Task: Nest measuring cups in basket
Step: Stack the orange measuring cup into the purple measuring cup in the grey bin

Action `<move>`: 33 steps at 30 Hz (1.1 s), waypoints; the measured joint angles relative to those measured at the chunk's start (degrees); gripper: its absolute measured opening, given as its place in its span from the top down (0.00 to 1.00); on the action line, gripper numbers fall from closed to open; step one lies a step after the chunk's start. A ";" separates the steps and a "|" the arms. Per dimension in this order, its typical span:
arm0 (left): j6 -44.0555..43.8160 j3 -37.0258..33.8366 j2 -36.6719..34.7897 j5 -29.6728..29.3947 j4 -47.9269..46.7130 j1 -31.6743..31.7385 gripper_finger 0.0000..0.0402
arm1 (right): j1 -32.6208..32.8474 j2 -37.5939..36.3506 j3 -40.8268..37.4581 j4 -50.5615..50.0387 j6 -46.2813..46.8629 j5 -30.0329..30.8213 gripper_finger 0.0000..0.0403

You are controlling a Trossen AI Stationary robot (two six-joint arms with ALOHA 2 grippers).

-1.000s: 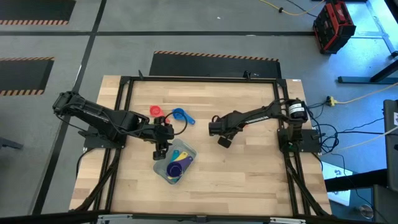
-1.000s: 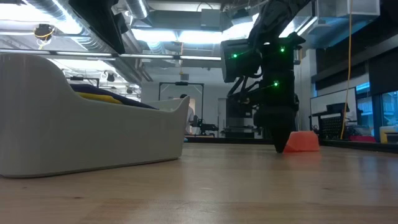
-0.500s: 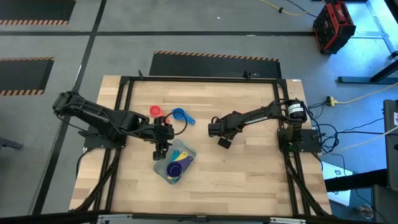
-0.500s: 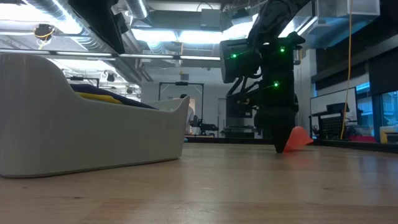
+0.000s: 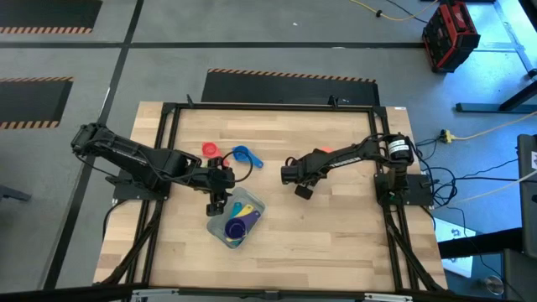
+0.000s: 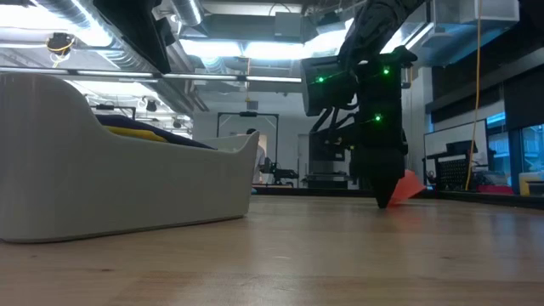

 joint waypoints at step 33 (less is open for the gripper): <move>-0.04 0.02 0.00 0.00 -0.02 0.00 0.73 | 0.07 0.07 22.34 -10.64 -5.27 -6.50 0.86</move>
